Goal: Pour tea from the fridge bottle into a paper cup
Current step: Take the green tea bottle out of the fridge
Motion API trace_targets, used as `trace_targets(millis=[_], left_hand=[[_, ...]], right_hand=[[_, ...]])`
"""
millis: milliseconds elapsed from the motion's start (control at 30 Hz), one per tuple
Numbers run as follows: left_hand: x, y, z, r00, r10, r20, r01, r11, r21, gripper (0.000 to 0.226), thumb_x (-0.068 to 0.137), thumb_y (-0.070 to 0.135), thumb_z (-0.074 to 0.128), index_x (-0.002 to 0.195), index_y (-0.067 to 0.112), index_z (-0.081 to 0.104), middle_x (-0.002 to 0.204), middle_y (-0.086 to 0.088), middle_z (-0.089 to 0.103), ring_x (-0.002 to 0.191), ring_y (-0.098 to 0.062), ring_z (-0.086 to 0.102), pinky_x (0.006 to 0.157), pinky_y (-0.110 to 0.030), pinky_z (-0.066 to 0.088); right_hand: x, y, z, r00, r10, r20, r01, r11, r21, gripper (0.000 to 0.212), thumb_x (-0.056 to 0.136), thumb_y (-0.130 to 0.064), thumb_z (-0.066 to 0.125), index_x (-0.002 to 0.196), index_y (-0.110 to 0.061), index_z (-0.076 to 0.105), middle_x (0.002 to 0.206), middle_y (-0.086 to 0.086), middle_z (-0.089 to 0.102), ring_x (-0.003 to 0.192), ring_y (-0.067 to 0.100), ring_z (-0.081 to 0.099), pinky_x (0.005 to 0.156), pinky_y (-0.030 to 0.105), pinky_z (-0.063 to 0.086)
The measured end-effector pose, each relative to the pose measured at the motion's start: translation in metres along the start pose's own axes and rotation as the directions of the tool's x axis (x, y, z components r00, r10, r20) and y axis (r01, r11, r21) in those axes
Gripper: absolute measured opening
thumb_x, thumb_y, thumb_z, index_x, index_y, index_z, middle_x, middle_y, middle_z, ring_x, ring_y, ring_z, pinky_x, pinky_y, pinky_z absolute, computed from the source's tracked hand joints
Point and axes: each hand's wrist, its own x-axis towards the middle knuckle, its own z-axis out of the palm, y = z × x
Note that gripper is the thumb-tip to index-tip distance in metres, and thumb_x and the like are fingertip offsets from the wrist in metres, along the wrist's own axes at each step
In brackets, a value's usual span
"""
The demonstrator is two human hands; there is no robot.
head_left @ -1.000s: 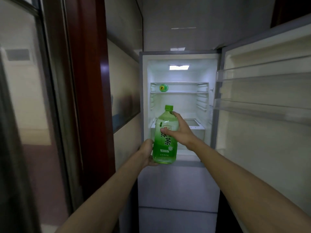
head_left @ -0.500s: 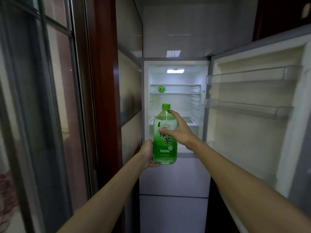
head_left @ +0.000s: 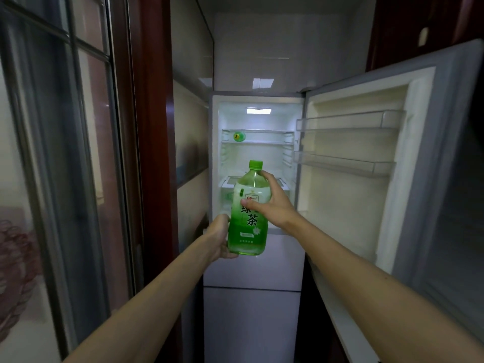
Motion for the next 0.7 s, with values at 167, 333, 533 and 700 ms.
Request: trace_targets(millis=[167, 333, 533, 700], left_hand=[[-0.044, -0.020, 0.012, 1.000, -0.012, 0.005, 0.012, 0.999, 0.030, 0.030, 0.097, 0.029, 0.028, 0.092, 0.014, 0.054, 0.093, -0.017, 0.063, 0.096, -0.033, 0.063, 0.092, -0.044, 0.050], [-0.086, -0.038, 0.018, 1.000, -0.019, 0.021, 0.019, 1.000, 0.020, 0.031, 0.097, 0.029, 0.032, 0.087, 0.013, 0.056, 0.087, -0.015, 0.063, 0.085, -0.030, 0.063, 0.085, -0.041, 0.051], [-0.131, -0.056, 0.018, 0.998, -0.021, 0.052, 0.018, 0.998, 0.054, 0.029, 0.095, 0.031, 0.036, 0.091, 0.014, 0.059, 0.095, -0.016, 0.064, 0.097, -0.034, 0.063, 0.097, -0.046, 0.049], [-0.167, -0.069, 0.018, 0.995, -0.027, 0.091, 0.021, 0.998, 0.061, 0.032, 0.096, 0.028, 0.031, 0.088, 0.013, 0.058, 0.092, -0.017, 0.065, 0.096, -0.035, 0.063, 0.096, -0.046, 0.050]], right_hand=[[-0.042, -0.017, -0.014, 1.000, 0.011, 0.021, -0.011, 1.000, -0.007, 0.082, 0.074, -0.017, 0.085, 0.141, -0.028, 0.039, 0.104, -0.020, 0.060, 0.092, -0.001, 0.066, 0.081, 0.024, 0.056], [-0.081, -0.033, -0.018, 1.000, 0.000, 0.031, 0.000, 1.000, -0.018, 0.083, 0.072, -0.015, 0.086, 0.140, -0.026, 0.039, 0.108, -0.016, 0.061, 0.096, 0.006, 0.067, 0.085, 0.030, 0.057], [-0.129, -0.057, -0.021, 1.000, 0.025, 0.011, -0.025, 0.999, -0.025, 0.085, 0.073, -0.015, 0.086, 0.142, -0.027, 0.038, 0.103, -0.022, 0.059, 0.086, -0.010, 0.065, 0.077, 0.014, 0.053], [-0.169, -0.078, -0.021, 0.998, 0.050, -0.025, -0.050, 0.998, -0.030, 0.086, 0.072, -0.018, 0.087, 0.142, -0.029, 0.038, 0.110, -0.015, 0.063, 0.093, 0.001, 0.068, 0.084, 0.029, 0.057]])
